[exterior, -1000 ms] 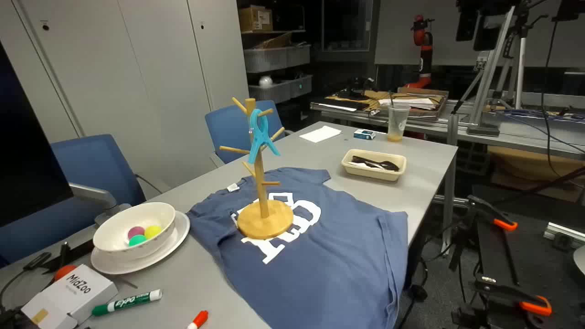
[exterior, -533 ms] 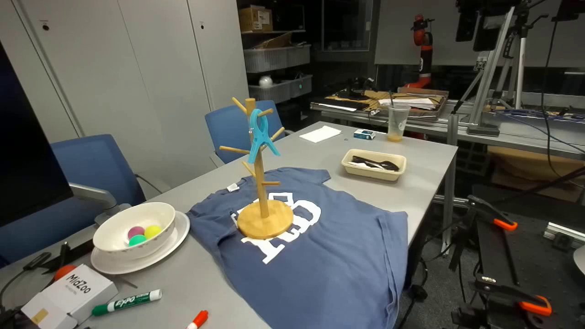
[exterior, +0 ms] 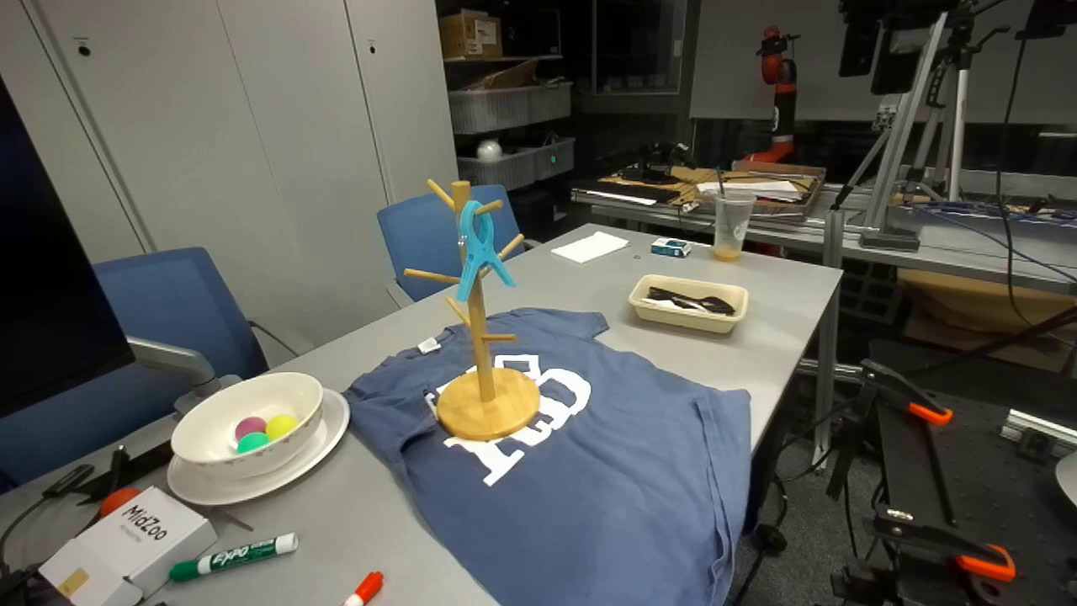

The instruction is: Pick up the light blue cloth peg and put it on the table.

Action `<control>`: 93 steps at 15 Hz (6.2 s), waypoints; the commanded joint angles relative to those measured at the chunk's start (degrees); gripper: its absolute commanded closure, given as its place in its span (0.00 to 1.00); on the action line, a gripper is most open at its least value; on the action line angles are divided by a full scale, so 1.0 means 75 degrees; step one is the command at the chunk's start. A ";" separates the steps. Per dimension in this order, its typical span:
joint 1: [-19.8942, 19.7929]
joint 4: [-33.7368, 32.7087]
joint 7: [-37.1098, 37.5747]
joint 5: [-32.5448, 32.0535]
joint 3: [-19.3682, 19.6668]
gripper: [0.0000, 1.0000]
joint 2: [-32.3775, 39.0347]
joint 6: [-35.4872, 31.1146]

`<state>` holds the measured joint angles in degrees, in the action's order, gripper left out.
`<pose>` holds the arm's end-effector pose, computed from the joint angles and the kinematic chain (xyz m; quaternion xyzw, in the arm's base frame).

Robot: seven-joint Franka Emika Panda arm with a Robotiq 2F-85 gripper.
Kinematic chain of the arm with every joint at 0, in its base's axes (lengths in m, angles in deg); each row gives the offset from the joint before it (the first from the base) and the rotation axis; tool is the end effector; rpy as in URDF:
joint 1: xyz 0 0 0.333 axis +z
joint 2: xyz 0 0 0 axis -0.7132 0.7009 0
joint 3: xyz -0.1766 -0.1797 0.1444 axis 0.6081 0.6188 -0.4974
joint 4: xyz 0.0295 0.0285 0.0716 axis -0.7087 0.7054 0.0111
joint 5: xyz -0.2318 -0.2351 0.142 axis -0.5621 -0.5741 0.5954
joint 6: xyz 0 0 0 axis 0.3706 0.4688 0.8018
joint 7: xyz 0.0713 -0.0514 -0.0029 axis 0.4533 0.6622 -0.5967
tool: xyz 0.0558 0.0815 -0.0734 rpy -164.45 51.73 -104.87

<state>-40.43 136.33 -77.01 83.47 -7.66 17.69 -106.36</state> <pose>0.3009 0.0632 0.4922 0.9928 0.1022 -0.0167 0.0605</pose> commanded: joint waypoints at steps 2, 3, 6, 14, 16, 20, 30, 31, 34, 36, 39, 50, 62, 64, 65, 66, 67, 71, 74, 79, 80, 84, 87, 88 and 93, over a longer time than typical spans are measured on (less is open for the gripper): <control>0.0076 -0.0018 0.0042 -0.0038 0.0056 0.00 0.0013 0.0019; 0.0076 -0.0018 0.0043 -0.0038 0.0056 0.00 0.0013 0.0019; 0.0074 -0.0022 0.0017 -0.0073 0.0054 0.00 0.0018 0.0032; -0.0112 -0.2933 0.0085 -0.0442 0.0020 0.00 0.1680 0.0352; -0.0187 -0.3806 0.0278 -0.0559 -0.0050 0.00 0.2234 0.0533; -0.0050 -0.3464 0.0200 -0.0472 0.0053 0.00 0.2035 0.0211; 0.0027 -0.2076 0.1287 -0.0559 -0.0499 0.00 0.2128 -0.1239; 0.0058 -0.1824 0.1501 -0.0534 -0.0602 0.00 0.2147 -0.1560; 0.0106 -0.1270 0.2011 -0.0427 -0.0787 0.00 0.2308 -0.2471; 0.0064 -0.0976 0.2377 -0.0497 -0.0890 0.00 0.2462 -0.3141; -0.0090 -0.0518 0.2968 -0.0852 -0.1052 0.00 0.2738 -0.4403; -0.0125 -0.0309 0.3310 -0.1380 -0.1023 0.00 0.3039 -0.5146; -0.0585 -0.0090 0.5390 -0.2406 -0.1370 0.00 0.4460 -0.6473; -0.0684 -0.0258 0.6194 -0.3152 -0.1312 0.00 0.5029 -0.6775; -0.0713 -0.0374 0.6669 -0.3624 -0.1243 0.00 0.5305 -0.6904; -0.0689 -0.0503 0.7148 -0.4084 -0.1142 0.00 0.5542 -0.6972; -0.0837 -0.0659 0.7589 -0.4458 -0.1216 0.00 0.5791 -0.7072; -0.0768 -0.1332 0.8937 -0.5554 -0.0999 0.00 0.6507 -0.7301; -0.0689 -0.1651 0.9634 -0.6131 -0.0903 0.00 0.6747 -0.7392; -0.0743 -0.1395 0.9223 -0.5764 -0.0994 0.00 0.6566 -0.7200; -0.0743 -0.1396 0.9223 -0.5764 -0.0994 0.00 0.6566 -0.7200; -0.0660 -0.1570 1.0306 -0.6646 -0.0830 0.00 0.6738 -0.7261; -0.0638 -0.1630 1.1365 -0.7401 -0.0788 0.00 0.6894 -0.7315; -0.0624 -0.1665 1.1723 -0.7673 -0.0786 0.00 0.6955 -0.7302; -0.0610 -0.2004 1.3129 -0.9024 -0.0788 0.00 0.7288 -0.7257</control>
<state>-45.84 124.21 15.89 21.25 -14.46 70.00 -160.34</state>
